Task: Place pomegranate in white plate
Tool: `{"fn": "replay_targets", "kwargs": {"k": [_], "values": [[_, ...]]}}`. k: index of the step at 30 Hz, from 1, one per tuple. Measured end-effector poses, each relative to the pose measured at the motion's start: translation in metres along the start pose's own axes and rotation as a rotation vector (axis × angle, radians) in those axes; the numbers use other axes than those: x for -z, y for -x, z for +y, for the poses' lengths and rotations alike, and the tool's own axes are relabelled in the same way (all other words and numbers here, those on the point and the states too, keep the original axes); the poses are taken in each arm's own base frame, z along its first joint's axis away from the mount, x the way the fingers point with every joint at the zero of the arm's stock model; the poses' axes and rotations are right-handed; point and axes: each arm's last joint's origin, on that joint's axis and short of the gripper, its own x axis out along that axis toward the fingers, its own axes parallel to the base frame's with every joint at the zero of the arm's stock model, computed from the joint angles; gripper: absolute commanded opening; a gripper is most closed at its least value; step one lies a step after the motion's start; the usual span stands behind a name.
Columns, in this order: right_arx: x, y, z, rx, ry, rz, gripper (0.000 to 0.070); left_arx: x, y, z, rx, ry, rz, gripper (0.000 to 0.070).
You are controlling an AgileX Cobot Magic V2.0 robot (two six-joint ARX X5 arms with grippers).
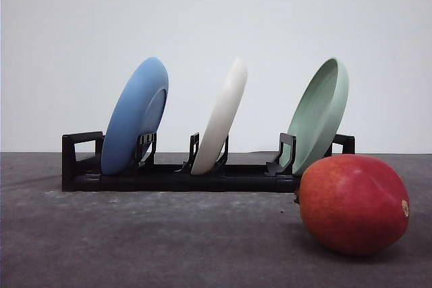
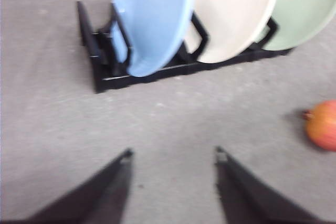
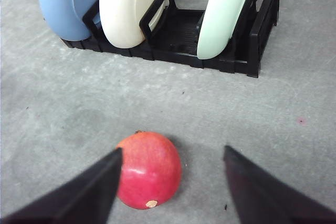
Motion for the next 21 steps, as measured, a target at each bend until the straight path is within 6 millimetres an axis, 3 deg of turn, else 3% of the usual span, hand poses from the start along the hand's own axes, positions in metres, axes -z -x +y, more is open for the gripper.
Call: {"fn": "replay_targets", "kwargs": {"k": [11,21], "values": [[0.000,0.000,0.001,-0.048,-0.001,0.008,0.0428,-0.011,-0.007,-0.006,0.091,-0.107,-0.064,0.0354],[0.000,0.000,0.001,-0.051,-0.011,0.009,0.0428,-0.029,-0.056,-0.024,0.216,-0.242,-0.036,0.0353]]}}
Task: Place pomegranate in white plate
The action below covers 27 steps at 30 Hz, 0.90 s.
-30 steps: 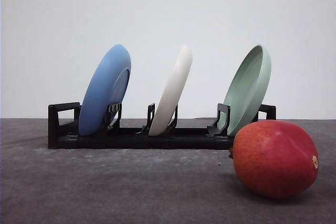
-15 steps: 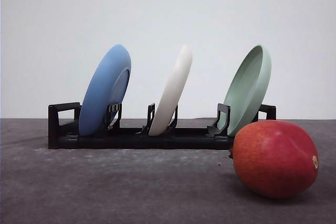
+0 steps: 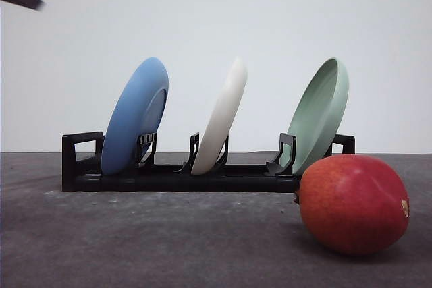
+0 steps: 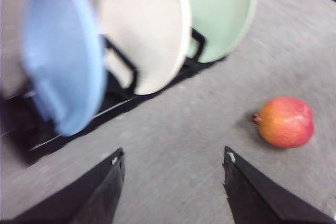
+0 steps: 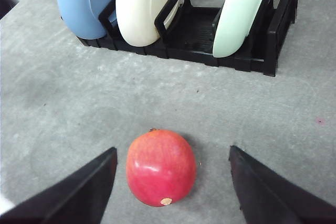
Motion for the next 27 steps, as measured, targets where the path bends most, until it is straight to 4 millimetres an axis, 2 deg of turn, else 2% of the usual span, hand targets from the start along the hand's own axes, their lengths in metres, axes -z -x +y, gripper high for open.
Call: {"fn": "replay_targets", "kwargs": {"k": [5,17,27], "values": [[0.000,0.000,0.000,0.000,0.000,0.000,0.0428,-0.007,-0.035,-0.005,0.013,-0.062,-0.005,0.0353],[0.000,0.000,0.000,0.000,0.000,0.000,0.0428,-0.020,-0.121,-0.025,-0.008,-0.146,-0.136,0.0354],[0.000,0.000,0.000,0.000,0.000,0.000,0.0428,-0.036,-0.181,-0.030,-0.093,-0.150,-0.075,0.0354]]}}
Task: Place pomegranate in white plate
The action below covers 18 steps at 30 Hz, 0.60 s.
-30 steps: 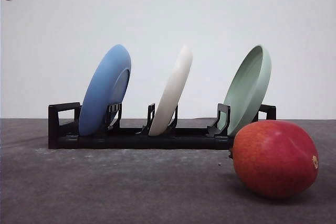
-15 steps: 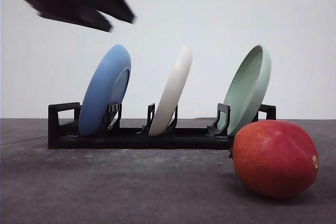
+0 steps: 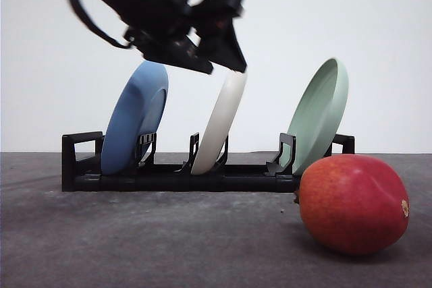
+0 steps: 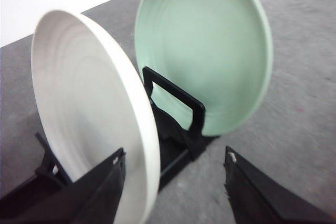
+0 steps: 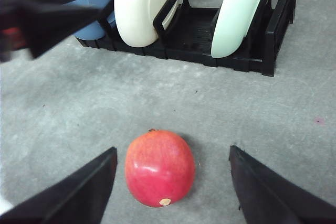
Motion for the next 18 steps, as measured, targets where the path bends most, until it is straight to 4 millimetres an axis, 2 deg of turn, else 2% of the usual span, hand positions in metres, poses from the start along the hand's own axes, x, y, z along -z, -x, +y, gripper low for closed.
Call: {"fn": "replay_targets", "kwargs": {"k": [7,14,18], "values": [[0.000,0.000,0.000,0.000,0.000,0.000,0.0428,-0.002,-0.034,0.000,-0.060,0.024,0.055,0.0353],[0.000,0.000,0.000,0.000,0.000,0.000,0.0428,0.000,-0.045,-0.001,-0.082,0.032,0.072,0.0330],[0.000,0.000,0.000,0.000,0.000,0.000,0.0428,0.001,-0.046,0.000,-0.095,0.038,0.080,0.0129]]}}
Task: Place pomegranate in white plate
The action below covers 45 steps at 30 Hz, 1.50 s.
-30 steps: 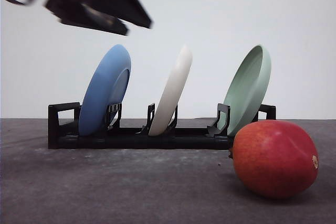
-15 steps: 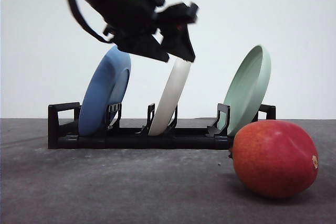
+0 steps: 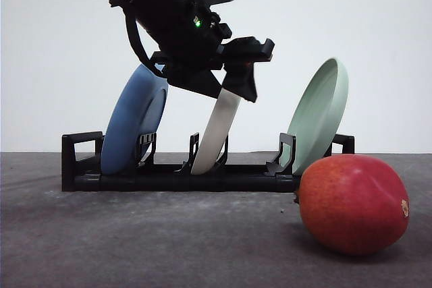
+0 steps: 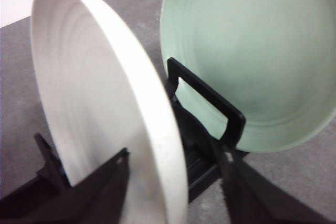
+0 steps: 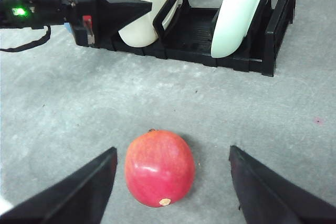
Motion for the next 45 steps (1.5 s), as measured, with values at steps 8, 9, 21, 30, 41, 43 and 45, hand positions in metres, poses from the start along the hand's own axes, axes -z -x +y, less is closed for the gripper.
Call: {"fn": "replay_targets", "kwargs": {"k": [8,9,21,30,41,43,45], "values": [[0.000,0.000,0.000,0.000,0.000,0.000,0.0428,0.001,0.000,0.000,-0.003,0.072,0.012,0.0052],[0.000,0.000,0.000,0.000,0.000,0.000,0.0428,0.001,0.000,0.000,-0.003,0.084,0.012,0.0035],[0.000,0.000,0.000,0.000,0.000,-0.001,0.0428,-0.009,0.010,0.002,0.007,0.164,-0.021,0.0007],[0.000,0.000,0.000,0.000,0.000,-0.001,0.0428,-0.033,0.043,0.007,0.048,0.178,-0.093,0.0009],[0.000,0.000,0.000,-0.001,0.001,-0.004,0.0428,-0.043,0.096,0.008,0.221,0.185,-0.014,0.0009],[0.000,0.000,0.000,-0.001,0.001,-0.004,0.0428,-0.042,0.109,0.006,0.247,0.178,0.016,0.0009],[0.000,0.000,0.000,-0.001,0.001,-0.004,0.0428,-0.042,0.121,0.004,0.264,0.170,0.040,0.0010]]}}
